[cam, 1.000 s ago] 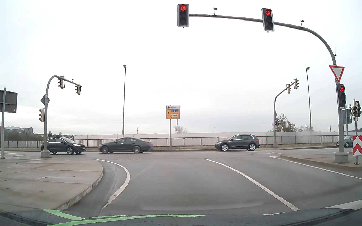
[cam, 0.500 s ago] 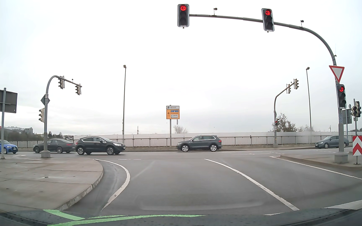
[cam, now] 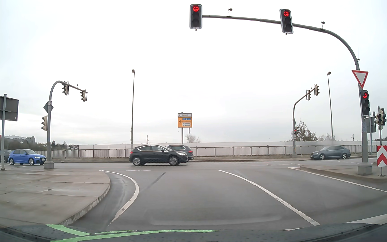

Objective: Follow the waypoints while adhering to traffic rules and regulations

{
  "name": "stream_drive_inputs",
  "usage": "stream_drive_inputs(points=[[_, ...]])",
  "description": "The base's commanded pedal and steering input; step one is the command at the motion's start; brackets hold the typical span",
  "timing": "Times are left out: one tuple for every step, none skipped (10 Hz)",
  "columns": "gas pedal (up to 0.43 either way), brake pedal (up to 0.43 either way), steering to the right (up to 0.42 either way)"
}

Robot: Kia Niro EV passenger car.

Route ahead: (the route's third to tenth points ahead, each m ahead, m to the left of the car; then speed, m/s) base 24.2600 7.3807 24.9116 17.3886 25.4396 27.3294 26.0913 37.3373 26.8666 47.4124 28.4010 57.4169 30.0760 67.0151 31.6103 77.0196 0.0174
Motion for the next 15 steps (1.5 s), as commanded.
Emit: stream_drive_inputs(points=[[0.0, 0.482, -0.014], [0.0, 0.476, -0.014], [0.0, 0.476, -0.014], [0.0, 0.494, -0.014], [0.0, 0.482, -0.014], [0.0, 0.476, -0.014], [0.0, 0.445, -0.014], [0.0, 0.433, -0.014], [0.0, 0.415, -0.014], [0.0, 0.409, -0.014], [0.0, 0.409, -0.013], [0.0, 0.402, -0.014], [0.0, 0.402, -0.014], [0.0, 0.402, -0.014], [0.0, 0.402, -0.014]])
